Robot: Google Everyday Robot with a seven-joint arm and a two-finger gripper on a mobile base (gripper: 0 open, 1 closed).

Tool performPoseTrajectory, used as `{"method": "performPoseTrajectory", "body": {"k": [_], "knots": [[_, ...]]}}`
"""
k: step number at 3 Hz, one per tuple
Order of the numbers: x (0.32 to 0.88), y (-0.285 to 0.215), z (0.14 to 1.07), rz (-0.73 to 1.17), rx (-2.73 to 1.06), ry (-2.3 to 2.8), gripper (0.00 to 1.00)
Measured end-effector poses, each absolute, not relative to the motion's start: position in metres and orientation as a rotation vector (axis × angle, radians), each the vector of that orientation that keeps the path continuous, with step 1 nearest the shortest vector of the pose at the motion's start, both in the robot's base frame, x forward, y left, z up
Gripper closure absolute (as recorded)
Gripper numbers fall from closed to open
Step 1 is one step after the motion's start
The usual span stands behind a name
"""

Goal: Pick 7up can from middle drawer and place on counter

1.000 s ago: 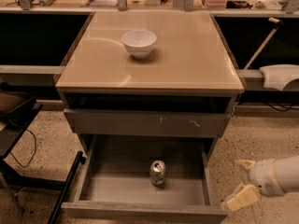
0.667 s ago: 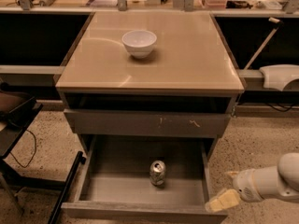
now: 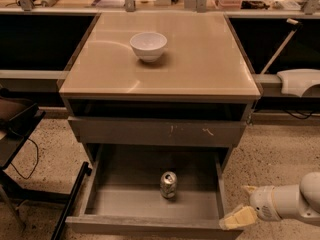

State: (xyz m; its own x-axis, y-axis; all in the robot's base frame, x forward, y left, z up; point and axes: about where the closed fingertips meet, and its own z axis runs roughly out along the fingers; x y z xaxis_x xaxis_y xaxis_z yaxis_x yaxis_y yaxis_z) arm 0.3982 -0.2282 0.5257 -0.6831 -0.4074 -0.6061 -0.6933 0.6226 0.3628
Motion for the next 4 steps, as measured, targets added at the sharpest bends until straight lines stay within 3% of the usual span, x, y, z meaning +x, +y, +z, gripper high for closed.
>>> {"method": "performPoseTrajectory", "body": {"k": [2,4], "knots": [[0.494,-0.121,0.511,0.835,-0.809,2.070,0.00],[0.506,-0.113,0.506,0.788,-0.776,2.073,0.00]]}}
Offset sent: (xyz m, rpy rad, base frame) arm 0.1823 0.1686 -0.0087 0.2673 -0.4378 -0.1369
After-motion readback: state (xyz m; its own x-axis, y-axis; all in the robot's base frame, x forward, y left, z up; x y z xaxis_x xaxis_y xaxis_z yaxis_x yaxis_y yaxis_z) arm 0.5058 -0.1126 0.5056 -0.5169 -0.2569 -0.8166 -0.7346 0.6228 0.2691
